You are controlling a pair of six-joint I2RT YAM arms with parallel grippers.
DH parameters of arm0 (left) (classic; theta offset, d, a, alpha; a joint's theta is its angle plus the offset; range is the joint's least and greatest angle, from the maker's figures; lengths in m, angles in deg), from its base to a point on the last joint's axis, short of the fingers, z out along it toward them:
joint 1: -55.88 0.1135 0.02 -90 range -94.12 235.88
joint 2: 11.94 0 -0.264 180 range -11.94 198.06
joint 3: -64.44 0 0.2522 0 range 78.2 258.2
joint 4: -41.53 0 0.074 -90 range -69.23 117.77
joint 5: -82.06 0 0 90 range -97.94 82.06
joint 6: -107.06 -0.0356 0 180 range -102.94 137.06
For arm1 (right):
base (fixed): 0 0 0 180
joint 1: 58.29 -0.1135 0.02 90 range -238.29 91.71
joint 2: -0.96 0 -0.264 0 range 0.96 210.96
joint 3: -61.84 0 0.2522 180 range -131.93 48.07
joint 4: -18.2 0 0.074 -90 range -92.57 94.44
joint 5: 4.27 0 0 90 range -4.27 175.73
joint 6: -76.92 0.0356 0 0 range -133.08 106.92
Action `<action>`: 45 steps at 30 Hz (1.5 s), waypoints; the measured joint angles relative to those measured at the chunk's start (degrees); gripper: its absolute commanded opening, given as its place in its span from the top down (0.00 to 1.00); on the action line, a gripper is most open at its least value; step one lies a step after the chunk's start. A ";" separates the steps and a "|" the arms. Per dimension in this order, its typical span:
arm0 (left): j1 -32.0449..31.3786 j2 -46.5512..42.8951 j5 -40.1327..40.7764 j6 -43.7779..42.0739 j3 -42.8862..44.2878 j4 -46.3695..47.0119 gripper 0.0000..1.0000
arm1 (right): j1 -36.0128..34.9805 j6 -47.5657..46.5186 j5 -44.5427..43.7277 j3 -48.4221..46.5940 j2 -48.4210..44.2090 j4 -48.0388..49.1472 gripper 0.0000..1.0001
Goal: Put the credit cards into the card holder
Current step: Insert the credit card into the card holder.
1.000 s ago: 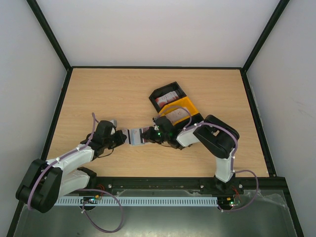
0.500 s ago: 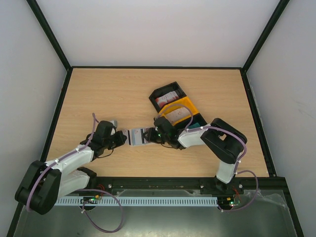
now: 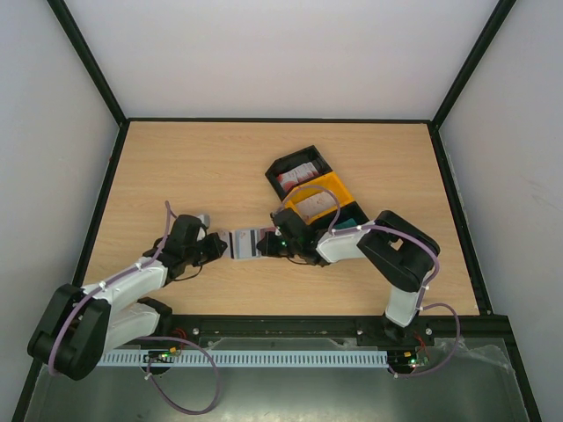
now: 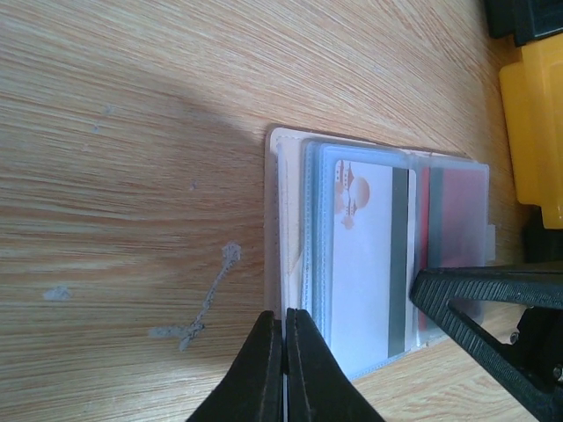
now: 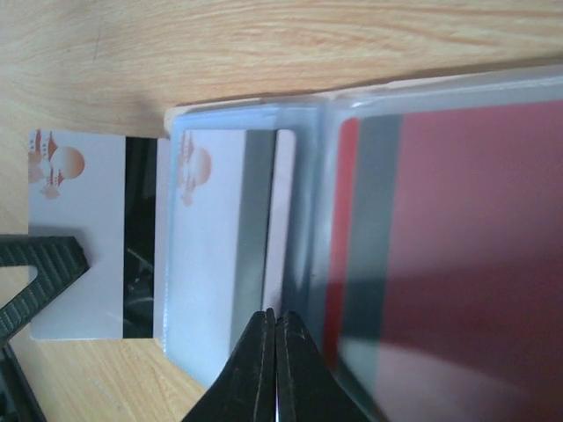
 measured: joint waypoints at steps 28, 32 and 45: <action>0.00 -7.04 -3.21 1.62 1.18 0.00 0.97 | -0.15 -15.26 -18.29 -6.43 -5.81 -26.23 0.62; -0.02 -6.58 -4.63 3.54 0.96 3.37 0.97 | -0.15 -17.27 -16.74 -7.65 -3.78 -27.34 0.64; -3.39 -5.79 0.09 11.50 -4.66 14.95 0.97 | -0.15 -17.03 -15.85 -8.79 -2.67 -27.15 0.60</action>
